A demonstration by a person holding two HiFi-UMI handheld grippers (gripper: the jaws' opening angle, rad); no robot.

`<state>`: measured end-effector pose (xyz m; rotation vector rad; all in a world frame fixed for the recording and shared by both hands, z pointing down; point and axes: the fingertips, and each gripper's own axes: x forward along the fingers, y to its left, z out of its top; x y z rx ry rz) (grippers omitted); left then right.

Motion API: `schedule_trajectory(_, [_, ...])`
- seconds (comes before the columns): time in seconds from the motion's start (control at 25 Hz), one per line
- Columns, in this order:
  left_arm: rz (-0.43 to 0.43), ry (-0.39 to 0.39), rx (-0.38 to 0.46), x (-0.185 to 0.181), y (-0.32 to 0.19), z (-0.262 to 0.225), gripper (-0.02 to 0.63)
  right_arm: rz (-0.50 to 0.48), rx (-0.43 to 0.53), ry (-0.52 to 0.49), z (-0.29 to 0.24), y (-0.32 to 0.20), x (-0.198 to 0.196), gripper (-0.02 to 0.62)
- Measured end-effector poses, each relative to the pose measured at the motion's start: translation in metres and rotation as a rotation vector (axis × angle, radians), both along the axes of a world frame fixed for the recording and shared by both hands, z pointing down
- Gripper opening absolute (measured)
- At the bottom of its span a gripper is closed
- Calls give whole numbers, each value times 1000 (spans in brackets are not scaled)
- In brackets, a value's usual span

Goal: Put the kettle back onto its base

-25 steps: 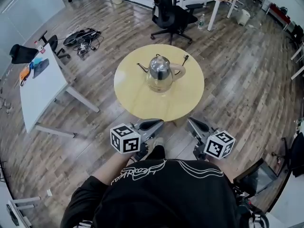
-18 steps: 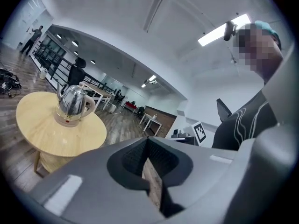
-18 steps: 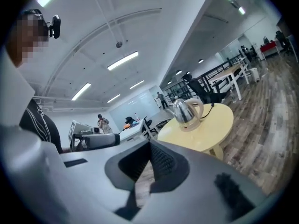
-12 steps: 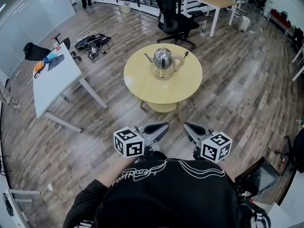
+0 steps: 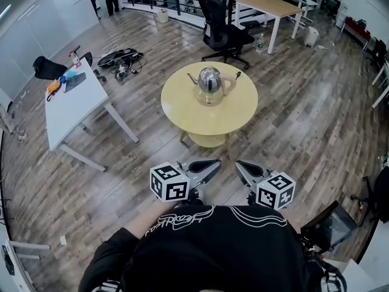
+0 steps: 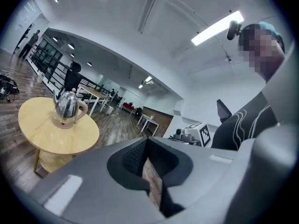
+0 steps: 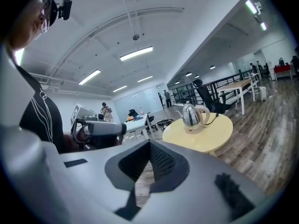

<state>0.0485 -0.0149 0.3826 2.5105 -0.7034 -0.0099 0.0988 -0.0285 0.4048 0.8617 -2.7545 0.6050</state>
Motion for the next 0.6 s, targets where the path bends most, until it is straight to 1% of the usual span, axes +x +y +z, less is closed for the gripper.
schedule_trajectory(0.4, [-14,-11,27,18,32,-9,5,-35,36,4,-11,30,8,5])
schedule_trajectory(0.6, [-29,-8,-1,26,49,-4,5,-49,25,-12,-9,49,15,5])
